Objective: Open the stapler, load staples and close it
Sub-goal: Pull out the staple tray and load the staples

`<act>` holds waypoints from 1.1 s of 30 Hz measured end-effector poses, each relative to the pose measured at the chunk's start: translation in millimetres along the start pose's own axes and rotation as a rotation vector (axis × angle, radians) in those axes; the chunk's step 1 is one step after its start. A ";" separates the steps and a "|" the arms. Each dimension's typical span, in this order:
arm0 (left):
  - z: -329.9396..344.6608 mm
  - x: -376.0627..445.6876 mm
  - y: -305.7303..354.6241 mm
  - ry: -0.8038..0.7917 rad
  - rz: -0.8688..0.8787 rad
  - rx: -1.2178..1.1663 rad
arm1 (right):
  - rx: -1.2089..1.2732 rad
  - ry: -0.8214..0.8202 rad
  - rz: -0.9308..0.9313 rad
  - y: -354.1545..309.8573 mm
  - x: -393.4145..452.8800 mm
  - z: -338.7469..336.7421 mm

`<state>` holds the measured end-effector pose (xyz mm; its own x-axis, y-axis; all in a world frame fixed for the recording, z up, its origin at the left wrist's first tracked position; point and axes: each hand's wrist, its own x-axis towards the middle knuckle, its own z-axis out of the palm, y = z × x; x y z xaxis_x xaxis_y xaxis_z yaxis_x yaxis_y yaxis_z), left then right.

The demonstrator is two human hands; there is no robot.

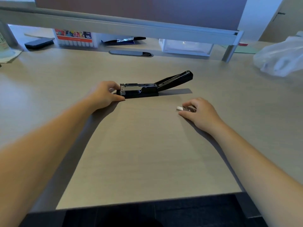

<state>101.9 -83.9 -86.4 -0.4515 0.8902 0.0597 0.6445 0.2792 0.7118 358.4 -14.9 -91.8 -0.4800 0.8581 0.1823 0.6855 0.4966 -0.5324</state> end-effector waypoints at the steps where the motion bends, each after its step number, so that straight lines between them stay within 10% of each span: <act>1: -0.3 -3.5 0.7 0.001 0.000 0.001 | -0.004 0.028 -0.006 -1.0 -2.9 0.1; 33: -15.6 -52.3 -17.7 -0.074 0.163 0.103 | 0.085 -0.082 -0.352 -103.8 11.9 41.5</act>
<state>104.6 -141.0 -91.2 -0.2921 0.9497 0.1134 0.7669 0.1617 0.6211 258.8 -61.7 -68.7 -0.7231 0.6215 0.3013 0.4241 0.7439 -0.5166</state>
